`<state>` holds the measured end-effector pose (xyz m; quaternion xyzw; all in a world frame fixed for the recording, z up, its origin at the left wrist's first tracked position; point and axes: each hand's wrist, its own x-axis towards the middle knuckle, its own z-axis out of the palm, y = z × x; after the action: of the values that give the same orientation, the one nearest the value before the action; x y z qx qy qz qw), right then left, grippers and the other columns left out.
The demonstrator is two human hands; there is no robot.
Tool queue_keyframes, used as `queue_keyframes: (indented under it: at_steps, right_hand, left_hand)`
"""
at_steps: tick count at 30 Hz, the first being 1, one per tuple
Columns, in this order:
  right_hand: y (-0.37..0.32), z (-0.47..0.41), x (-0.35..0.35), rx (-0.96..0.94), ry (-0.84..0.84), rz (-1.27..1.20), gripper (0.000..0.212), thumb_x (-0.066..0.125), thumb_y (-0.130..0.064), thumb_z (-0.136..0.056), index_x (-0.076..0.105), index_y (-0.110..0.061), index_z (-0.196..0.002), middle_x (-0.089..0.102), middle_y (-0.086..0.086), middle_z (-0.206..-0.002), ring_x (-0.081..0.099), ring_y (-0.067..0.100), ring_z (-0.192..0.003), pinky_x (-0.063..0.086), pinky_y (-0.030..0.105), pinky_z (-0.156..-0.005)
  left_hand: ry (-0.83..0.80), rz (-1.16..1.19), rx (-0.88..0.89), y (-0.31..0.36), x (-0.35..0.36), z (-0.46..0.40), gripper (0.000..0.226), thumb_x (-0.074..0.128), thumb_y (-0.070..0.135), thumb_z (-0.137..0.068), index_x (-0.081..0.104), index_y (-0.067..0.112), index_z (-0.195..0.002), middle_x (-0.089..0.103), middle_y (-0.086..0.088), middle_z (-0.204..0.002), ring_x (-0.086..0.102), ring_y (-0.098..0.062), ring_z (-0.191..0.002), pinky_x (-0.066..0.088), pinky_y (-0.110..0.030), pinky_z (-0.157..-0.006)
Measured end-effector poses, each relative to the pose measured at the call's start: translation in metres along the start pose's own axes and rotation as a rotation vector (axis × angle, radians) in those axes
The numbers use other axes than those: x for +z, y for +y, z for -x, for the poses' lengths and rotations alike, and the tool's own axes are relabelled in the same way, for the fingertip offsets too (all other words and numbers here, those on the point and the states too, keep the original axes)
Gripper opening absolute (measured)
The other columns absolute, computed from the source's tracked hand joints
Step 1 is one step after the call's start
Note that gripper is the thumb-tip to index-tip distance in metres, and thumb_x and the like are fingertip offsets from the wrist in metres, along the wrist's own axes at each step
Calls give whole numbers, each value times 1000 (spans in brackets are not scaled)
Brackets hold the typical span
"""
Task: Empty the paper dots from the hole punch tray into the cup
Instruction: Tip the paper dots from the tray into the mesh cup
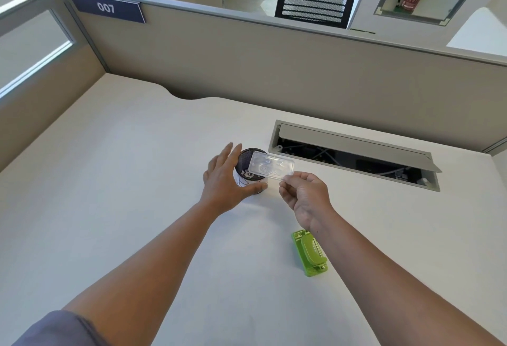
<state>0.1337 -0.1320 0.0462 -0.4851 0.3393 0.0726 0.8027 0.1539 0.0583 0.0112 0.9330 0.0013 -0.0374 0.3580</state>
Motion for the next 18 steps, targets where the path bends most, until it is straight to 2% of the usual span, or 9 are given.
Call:
queue_keyframes:
  at_steps: [2, 5, 8, 11, 13, 15, 18]
  right_hand:
    - [1, 3, -4, 6, -6, -2, 19, 69, 9, -86, 60, -7, -93, 64, 13, -80, 64, 17, -61, 62, 25, -61]
    - [6, 10, -13, 12, -11, 0, 18, 68, 8, -87, 59, -7, -92, 64, 14, -79, 64, 17, -61, 61, 25, -59]
    - [11, 18, -23, 25, 2, 5, 17, 66, 8, -88, 59, -7, -94, 64, 13, -76, 63, 18, -59, 63, 26, -62]
    - [17, 28, -35, 30, 23, 6, 17, 65, 7, -89, 58, -7, -96, 65, 13, -73, 63, 18, -58, 62, 27, -64]
    - [20, 34, -43, 39, 20, -13, 18, 65, 7, -89, 58, -7, -97, 65, 13, -73, 63, 19, -59, 62, 27, -62]
    - [25, 40, -53, 48, 18, -24, 19, 65, 7, -89, 58, -7, -98, 66, 14, -73, 63, 20, -60, 62, 27, -61]
    - [33, 51, -63, 56, 19, 32, 20, 66, 7, -88, 59, -7, -101, 68, 17, -80, 65, 21, -65, 63, 29, -67]
  left_hand:
    - [142, 36, 59, 2, 5, 13, 112, 72, 80, -63, 30, 34, -156, 28, 10, -163, 18, -18, -148, 19, -38, -120]
    - [314, 165, 174, 14, 24, 35, 80, 71, 66, -76, 51, 21, -139, 54, 3, -133, 42, -19, -124, 31, -23, -106]
    - [308, 462, 20, 38, 43, 57, 41, 73, 40, -88, 52, 28, -122, 56, 9, -111, 56, -18, -95, 44, -23, -83]
    - [306, 669, -151, 53, 54, 73, 39, 71, 32, -92, 50, 26, -125, 56, 2, -111, 58, -16, -82, 50, -21, -71]
    - [257, 771, -268, 59, 56, 81, 45, 71, 33, -93, 43, 29, -128, 55, 5, -110, 60, -12, -79, 50, -16, -65]
    - [187, 837, -364, 67, 58, 88, 48, 71, 30, -93, 40, 29, -130, 58, 6, -111, 65, -11, -83, 53, -19, -68]
    - [126, 940, -458, 73, 63, 94, 37, 70, 15, -94, 49, 18, -124, 67, 2, -101, 70, -11, -78, 61, -34, -82]
